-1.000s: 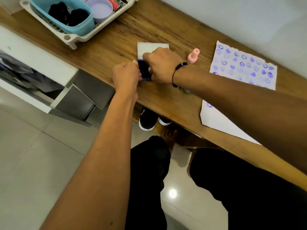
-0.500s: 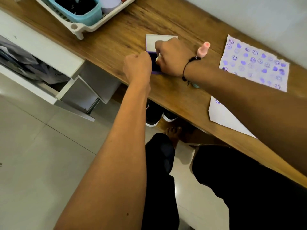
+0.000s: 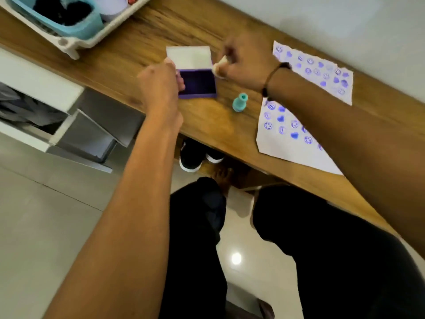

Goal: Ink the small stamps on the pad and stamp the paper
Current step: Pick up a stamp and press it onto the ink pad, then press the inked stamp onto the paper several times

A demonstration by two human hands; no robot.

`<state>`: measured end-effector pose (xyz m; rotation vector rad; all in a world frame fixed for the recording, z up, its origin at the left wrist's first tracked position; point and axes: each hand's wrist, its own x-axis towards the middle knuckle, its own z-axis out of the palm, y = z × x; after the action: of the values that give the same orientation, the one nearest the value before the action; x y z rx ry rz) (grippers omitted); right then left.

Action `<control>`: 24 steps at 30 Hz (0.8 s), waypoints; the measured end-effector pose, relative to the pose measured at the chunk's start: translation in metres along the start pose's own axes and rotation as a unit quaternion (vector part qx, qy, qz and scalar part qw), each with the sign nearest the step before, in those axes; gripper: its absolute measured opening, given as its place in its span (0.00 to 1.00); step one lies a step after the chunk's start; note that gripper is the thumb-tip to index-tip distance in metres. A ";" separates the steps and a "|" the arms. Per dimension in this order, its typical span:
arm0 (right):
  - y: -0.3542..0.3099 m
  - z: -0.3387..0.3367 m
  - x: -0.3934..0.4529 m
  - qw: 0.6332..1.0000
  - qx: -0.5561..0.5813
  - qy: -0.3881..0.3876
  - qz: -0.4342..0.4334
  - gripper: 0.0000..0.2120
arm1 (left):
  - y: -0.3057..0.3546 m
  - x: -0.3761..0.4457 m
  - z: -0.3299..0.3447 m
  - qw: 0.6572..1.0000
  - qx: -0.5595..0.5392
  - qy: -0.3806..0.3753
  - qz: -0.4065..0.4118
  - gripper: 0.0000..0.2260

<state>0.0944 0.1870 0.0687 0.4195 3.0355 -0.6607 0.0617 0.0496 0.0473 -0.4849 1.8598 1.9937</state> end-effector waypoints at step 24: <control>0.082 0.030 -0.118 0.996 -0.056 0.021 0.064 0.11 | -0.060 -0.072 0.057 0.918 0.233 -0.275 -0.163 0.15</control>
<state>0.2278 0.2168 0.0153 0.6241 3.0334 -0.4799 0.1538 0.1077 0.0345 -0.0675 1.6677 1.2377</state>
